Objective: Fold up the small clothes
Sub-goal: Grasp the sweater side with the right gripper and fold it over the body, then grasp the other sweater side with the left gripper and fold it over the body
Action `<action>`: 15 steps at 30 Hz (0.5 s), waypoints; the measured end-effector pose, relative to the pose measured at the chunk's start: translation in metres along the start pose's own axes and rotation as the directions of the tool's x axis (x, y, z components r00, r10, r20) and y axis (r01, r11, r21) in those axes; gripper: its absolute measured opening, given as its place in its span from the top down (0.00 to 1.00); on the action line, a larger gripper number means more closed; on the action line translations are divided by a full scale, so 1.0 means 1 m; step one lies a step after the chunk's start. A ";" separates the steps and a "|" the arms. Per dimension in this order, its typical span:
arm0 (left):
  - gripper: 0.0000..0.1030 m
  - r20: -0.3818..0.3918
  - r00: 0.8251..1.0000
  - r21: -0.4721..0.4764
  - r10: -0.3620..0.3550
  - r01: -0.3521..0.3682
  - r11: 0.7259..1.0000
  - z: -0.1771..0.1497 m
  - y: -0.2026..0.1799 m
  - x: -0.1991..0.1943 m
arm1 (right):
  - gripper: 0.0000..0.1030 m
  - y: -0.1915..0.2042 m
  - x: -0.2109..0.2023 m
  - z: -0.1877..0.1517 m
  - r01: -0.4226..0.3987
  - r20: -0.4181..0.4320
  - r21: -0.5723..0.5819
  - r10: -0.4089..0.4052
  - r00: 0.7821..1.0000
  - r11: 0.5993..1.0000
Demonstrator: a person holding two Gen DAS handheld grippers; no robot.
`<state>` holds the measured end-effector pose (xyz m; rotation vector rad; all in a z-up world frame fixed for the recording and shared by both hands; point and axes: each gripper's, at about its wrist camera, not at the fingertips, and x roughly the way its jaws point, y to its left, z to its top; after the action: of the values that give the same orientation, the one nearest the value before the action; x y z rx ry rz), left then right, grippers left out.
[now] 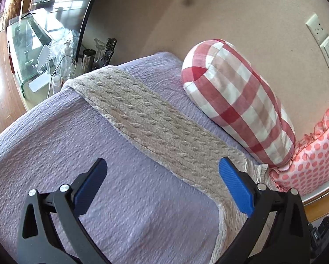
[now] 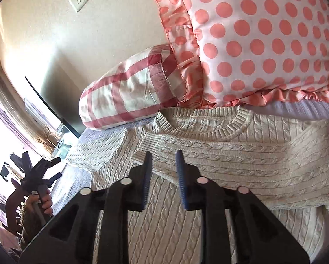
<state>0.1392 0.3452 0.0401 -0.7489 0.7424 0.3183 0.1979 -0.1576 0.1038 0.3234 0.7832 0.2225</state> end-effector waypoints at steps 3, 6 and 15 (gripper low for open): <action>0.13 -0.026 1.000 -0.081 0.006 -0.008 0.997 0.018 0.022 0.019 | 0.38 -0.014 -0.021 0.000 0.060 0.064 0.009 -0.061 0.996 0.998; 0.20 -0.012 0.998 -0.182 -0.058 0.055 0.982 0.033 0.044 0.031 | 0.38 -0.035 -0.044 -0.008 0.108 0.097 0.032 -0.111 0.989 0.994; 0.72 0.041 0.987 -0.436 -0.154 0.157 0.886 0.073 0.107 0.051 | 0.37 -0.077 -0.070 -0.029 0.152 0.116 0.133 -0.168 0.979 0.979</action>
<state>0.1565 0.4725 -0.0135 -1.2298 0.6048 0.3457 0.1348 -0.2454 0.1018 0.3854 0.6946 0.0010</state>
